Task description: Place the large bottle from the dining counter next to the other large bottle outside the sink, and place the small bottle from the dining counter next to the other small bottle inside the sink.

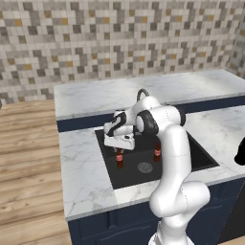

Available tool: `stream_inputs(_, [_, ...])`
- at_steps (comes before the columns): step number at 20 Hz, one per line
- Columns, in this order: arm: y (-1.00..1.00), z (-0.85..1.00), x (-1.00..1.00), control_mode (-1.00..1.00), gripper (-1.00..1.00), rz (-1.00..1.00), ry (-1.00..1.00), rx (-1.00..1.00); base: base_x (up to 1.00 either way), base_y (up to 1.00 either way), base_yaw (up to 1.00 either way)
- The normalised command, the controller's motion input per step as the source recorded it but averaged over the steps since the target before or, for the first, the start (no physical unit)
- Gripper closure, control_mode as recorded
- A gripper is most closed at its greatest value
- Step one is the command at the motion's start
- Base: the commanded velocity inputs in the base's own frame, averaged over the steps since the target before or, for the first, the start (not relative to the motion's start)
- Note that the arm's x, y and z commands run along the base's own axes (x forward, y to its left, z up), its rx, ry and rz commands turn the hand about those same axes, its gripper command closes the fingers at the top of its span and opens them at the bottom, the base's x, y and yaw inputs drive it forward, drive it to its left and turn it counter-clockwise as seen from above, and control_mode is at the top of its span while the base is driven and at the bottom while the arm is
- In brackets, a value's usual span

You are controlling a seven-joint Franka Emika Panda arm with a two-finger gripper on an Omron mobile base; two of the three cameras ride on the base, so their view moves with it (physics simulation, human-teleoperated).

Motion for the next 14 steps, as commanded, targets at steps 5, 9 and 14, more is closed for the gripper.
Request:
stream_inputs(5, [0.00, 0.00, 0.00, -1.00, -1.00, 0.00, 0.00, 0.00, 0.00, 0.00, 0.00])
stream_inputs(9, [-0.18, 0.00, 0.00, -1.00, -1.00, -0.04, 0.00, 0.00, 0.00, 0.00, 0.00])
stream_inputs(14, [-0.02, 0.10, 0.00, -1.00, -1.00, 0.00, 0.00, 0.00, 0.00, 0.00, 0.00])
